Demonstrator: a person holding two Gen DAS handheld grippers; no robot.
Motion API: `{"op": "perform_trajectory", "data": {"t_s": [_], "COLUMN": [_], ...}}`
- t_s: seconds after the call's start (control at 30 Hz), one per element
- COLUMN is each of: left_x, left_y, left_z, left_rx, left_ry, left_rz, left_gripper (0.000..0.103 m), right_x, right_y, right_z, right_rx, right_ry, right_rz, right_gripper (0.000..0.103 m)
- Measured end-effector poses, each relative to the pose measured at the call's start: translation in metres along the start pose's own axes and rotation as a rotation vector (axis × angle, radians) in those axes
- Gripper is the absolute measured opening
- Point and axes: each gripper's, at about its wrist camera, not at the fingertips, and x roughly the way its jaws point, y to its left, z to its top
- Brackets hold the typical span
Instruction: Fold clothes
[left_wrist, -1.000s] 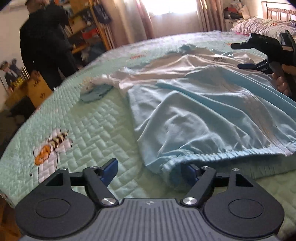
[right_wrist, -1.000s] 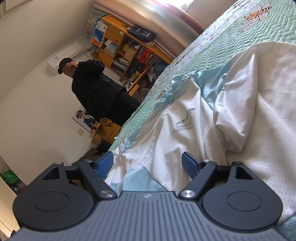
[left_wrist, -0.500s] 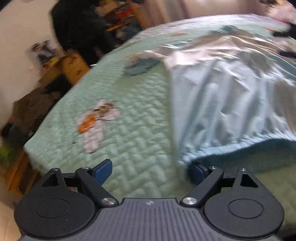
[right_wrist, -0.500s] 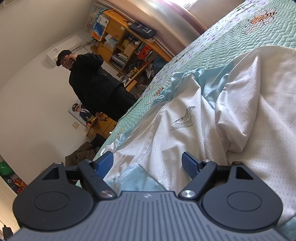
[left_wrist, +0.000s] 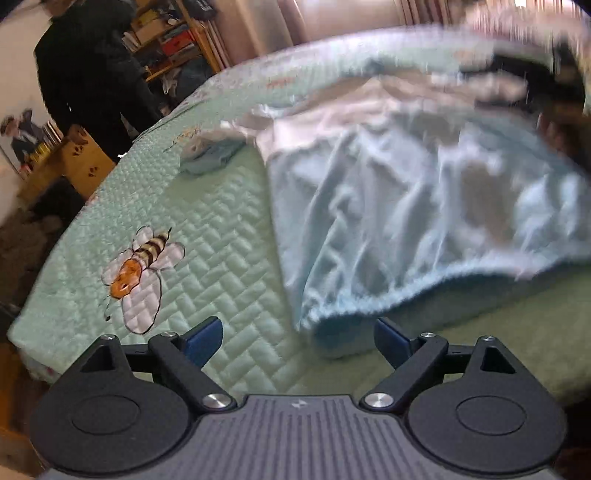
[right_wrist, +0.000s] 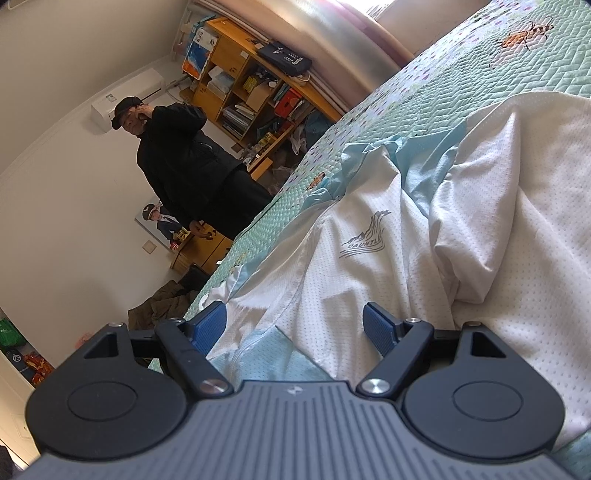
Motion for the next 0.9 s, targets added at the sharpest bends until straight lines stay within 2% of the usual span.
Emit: {"op": "perform_trajectory", "data": {"t_s": [0.07,0.13,0.17,0.27,0.33,0.4,0.5,0.53,0.57,0.6,0.63,0.7,0.8,0.9], "left_x": [-0.009,-0.009,-0.004,0.026,0.052,0.078,0.119,0.137,0.159,0.18,0.196,0.197,0.187,0.174], "left_y": [0.013,0.025,0.029,0.039,0.046,0.051,0.054,0.054,0.054,0.054,0.06,0.082,0.101,0.109], "left_z": [0.008,0.021,0.031,0.063,0.085,0.105,0.122,0.124,0.125,0.124,0.118,0.105,0.1,0.098], "left_rx": [-0.082,-0.167,-0.2,-0.277,-0.334,-0.381,-0.391,-0.375,-0.348,-0.325,-0.34,-0.476,-0.571,-0.63], "left_ry": [-0.06,-0.111,-0.133,-0.157,-0.159,-0.195,-0.229,-0.2,-0.137,-0.06,0.011,0.015,0.038,0.015], "left_rz": [-0.021,-0.032,-0.041,-0.059,-0.11,-0.125,-0.137,-0.125,-0.088,-0.027,0.052,0.096,0.174,0.156], "left_gripper": [0.092,0.101,0.102,0.102,0.102,0.101,0.102,0.102,0.101,0.097,0.101,0.101,0.101,0.1], "right_x": [0.0,0.0,0.0,0.0,0.0,0.0,0.0,0.0,0.0,-0.001,-0.001,-0.001,-0.001,-0.002], "right_y": [0.0,0.0,0.0,0.0,0.0,-0.001,-0.002,-0.002,-0.002,-0.003,-0.003,-0.003,-0.005,-0.003], "right_z": [0.0,0.0,0.0,0.0,0.0,0.0,-0.001,-0.001,-0.001,0.0,0.0,-0.001,-0.002,-0.001], "right_rx": [0.001,0.001,0.001,0.004,0.007,0.008,0.008,0.009,0.009,0.01,0.011,0.012,0.01,0.013], "right_ry": [-0.001,-0.001,-0.001,-0.004,-0.005,-0.005,-0.004,-0.005,-0.006,-0.006,-0.007,-0.007,-0.007,-0.012], "right_rz": [0.0,0.0,0.0,0.003,0.005,0.007,0.008,0.008,0.008,0.009,0.01,0.01,0.01,0.009], "right_gripper": [0.082,0.082,0.082,0.082,0.082,0.082,0.082,0.082,0.082,0.082,0.082,0.082,0.082,0.082]}}
